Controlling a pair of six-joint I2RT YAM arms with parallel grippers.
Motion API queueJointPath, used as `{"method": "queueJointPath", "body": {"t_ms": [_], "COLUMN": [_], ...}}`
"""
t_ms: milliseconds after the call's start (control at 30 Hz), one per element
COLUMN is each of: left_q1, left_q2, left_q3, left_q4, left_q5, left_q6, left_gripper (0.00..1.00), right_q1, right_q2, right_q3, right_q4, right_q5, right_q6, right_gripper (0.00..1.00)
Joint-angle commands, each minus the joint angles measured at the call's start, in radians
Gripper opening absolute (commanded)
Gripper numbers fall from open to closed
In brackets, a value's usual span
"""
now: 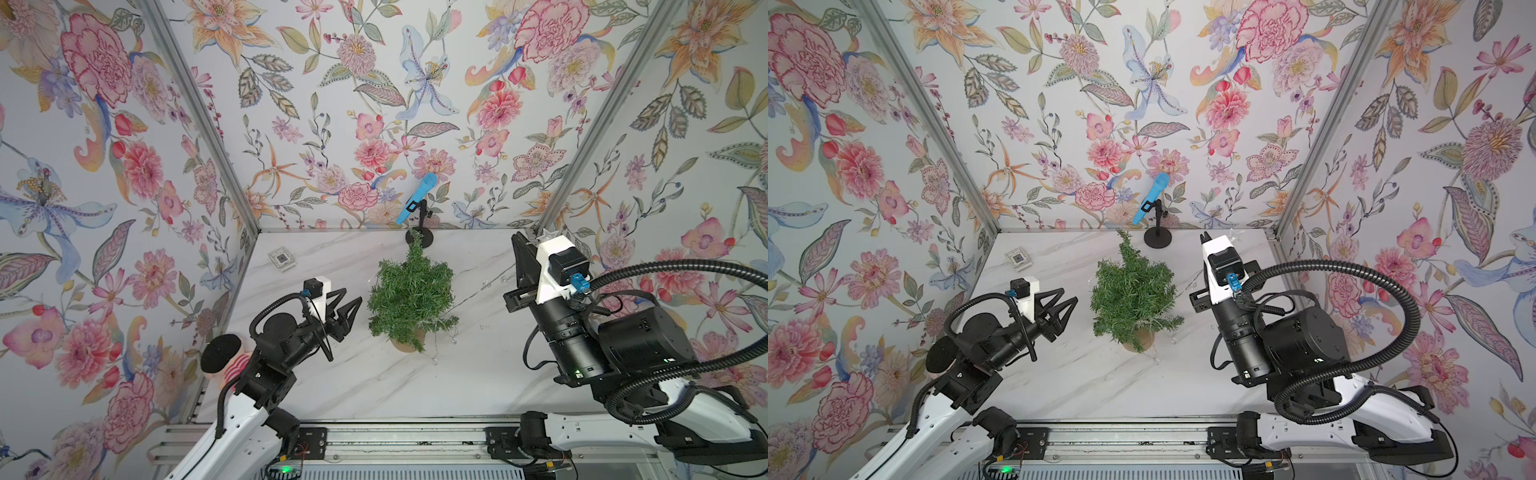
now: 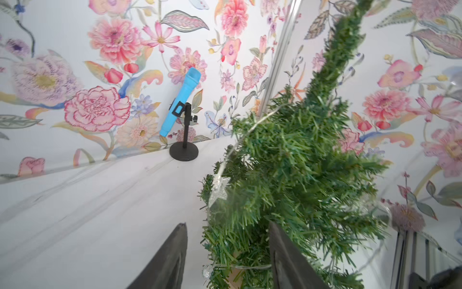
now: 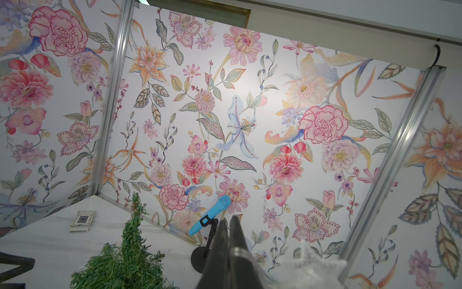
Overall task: Wrap string light around the christmas tree
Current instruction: Wrap the light string around the Christmas tree.
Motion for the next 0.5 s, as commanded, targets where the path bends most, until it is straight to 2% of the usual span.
{"method": "queueJointPath", "body": {"t_ms": [0,100,333,467], "left_q1": [-0.070,-0.153,-0.345,-0.428], "left_q2": [0.009,0.014,0.074,0.138], "left_q3": [0.017,0.025,0.038,0.064], "left_q4": [-0.045,-0.027,0.041,0.042], "left_q5": [0.114,0.106,0.004,-0.081], "left_q6": [0.181,0.269,0.398,0.465], "left_gripper": [0.54,0.54,0.56,0.56], "right_q1": [-0.006,-0.006,-0.046,-0.097], "right_q2": [-0.005,-0.017,0.008,0.046], "right_q3": [0.049,0.068,0.149,0.217], "right_q4": [-0.113,-0.156,-0.140,-0.139], "right_q5": [-0.033,-0.021,0.074,0.067], "right_q6": [0.098,0.123,0.019,-0.039], "right_gripper": [0.00,0.00,0.00,0.00]}}
